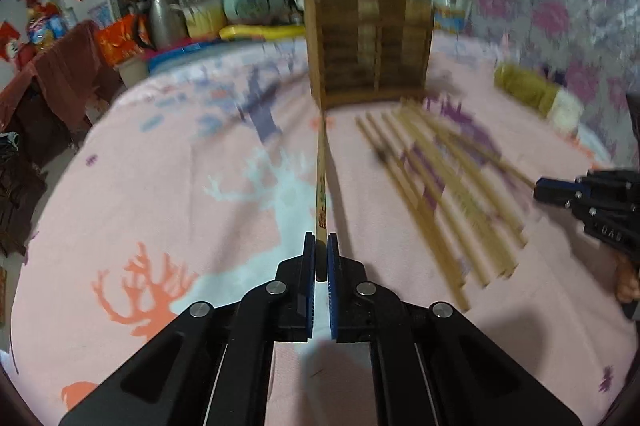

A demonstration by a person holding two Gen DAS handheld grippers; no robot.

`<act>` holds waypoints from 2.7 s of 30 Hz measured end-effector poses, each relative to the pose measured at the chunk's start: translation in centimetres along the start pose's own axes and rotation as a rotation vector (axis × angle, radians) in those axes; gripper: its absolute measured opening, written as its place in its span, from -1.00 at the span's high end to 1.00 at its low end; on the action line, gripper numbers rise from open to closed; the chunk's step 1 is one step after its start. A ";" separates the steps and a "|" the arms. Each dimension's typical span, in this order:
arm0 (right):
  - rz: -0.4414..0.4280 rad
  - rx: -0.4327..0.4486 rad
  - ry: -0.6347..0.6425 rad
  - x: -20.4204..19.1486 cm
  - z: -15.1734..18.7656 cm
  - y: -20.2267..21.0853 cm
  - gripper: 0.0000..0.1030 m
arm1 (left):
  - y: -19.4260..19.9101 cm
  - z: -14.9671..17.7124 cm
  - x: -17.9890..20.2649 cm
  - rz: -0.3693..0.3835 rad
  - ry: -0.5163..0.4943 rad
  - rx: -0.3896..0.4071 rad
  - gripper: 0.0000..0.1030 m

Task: Organize utensils
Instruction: 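Lift both chopsticks into the wooden holder and open both tools, then move both tools back down to the remaining chopsticks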

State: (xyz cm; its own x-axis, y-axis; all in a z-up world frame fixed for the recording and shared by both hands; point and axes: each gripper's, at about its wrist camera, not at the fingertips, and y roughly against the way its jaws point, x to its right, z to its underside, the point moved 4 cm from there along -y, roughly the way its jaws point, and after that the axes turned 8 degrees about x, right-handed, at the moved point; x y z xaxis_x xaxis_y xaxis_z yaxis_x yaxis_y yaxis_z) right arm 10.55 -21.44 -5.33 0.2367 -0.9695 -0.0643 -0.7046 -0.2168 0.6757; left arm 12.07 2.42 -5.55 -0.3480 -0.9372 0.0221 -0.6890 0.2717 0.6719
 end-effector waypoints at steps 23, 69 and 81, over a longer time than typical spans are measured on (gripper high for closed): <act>0.030 0.320 0.010 -0.8 -15.2 8.1 0.88 | 5.3 -18.1 4.0 0.032 -0.021 0.184 0.88; 0.087 0.414 -0.166 1.6 -9.3 6.2 -0.88 | 1.4 -7.8 -0.7 -0.083 0.212 0.226 -0.89; 0.053 0.157 -0.172 1.6 -5.8 0.4 -0.88 | -5.0 -1.8 1.3 0.064 0.146 -0.087 -0.89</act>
State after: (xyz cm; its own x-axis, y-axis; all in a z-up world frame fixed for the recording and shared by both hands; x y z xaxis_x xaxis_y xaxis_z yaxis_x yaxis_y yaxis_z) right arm 14.55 -22.44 -0.86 0.0889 -0.9823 -0.1649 -0.8115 -0.1674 0.5598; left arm 16.19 -0.49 -7.54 -0.2893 -0.9421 0.1697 -0.6083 0.3179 0.7273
